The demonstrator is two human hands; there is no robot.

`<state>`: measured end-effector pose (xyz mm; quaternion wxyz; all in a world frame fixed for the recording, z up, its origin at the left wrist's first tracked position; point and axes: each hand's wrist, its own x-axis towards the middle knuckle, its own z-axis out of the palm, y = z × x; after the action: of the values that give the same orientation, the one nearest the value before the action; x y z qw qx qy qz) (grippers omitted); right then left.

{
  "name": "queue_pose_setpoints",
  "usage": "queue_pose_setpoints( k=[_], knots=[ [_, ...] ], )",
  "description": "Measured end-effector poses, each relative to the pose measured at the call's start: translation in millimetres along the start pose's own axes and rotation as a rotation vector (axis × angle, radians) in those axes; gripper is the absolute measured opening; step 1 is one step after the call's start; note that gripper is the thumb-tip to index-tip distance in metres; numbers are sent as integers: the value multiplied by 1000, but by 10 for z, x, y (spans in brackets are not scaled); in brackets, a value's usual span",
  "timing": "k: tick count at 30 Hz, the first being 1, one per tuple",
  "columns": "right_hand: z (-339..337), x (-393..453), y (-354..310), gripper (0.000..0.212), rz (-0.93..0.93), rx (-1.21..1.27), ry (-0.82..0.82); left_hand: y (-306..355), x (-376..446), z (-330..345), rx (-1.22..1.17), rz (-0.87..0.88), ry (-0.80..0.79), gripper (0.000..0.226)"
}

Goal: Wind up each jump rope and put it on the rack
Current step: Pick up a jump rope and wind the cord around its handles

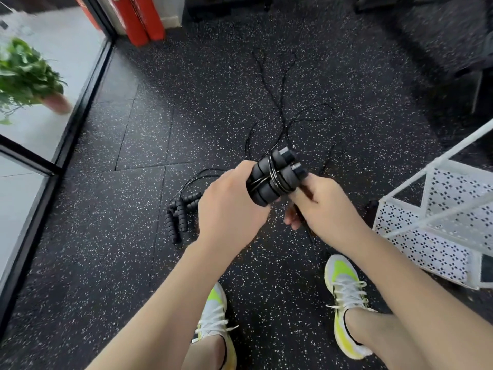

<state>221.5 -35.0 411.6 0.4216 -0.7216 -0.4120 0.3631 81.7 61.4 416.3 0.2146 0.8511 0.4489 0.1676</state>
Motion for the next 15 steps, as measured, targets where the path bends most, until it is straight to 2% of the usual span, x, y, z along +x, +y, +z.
queue_pose_setpoints(
  k=[4, 9, 15],
  knots=[
    [155, -40, -13, 26, -19, -57, -94, -42, 83, -11, 53, -92, 52, 19],
    [285, -129, -57, 24, -40, -242, -150, -176, 141, -6, 145, -135, 94, 19],
    [262, -218, -162, 16, -158, -509, -142, -308, 143, 54, 282, -63, 86, 24]
  ],
)
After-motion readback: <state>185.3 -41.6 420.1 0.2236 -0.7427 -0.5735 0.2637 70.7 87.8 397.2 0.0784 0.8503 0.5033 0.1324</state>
